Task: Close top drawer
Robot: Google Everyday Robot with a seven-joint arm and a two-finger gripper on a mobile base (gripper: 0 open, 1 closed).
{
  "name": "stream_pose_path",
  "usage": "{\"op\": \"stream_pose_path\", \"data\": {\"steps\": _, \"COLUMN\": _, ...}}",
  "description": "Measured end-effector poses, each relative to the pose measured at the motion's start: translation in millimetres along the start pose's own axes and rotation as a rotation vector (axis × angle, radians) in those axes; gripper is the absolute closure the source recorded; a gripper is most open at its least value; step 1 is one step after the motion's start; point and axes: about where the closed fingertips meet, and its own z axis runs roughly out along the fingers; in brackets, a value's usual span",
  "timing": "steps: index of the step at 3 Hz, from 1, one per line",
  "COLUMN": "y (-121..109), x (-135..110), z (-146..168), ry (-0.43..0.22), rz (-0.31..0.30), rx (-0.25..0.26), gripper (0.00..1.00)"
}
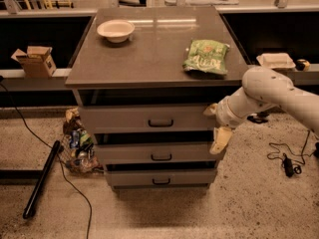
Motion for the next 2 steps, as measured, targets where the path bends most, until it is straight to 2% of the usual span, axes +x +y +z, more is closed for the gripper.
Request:
{"op": "stream_pose_path", "data": {"steps": 1, "y": 6.4, "x": 0.0, "z": -1.3, "ry": 0.000, "rz": 0.000, "rx": 0.000, "gripper": 0.00}}
{"op": "stream_pose_path", "data": {"steps": 2, "y": 21.0, "x": 15.5, "z": -27.8, "ry": 0.012, "rz": 0.046, "rx": 0.007, "gripper": 0.00}}
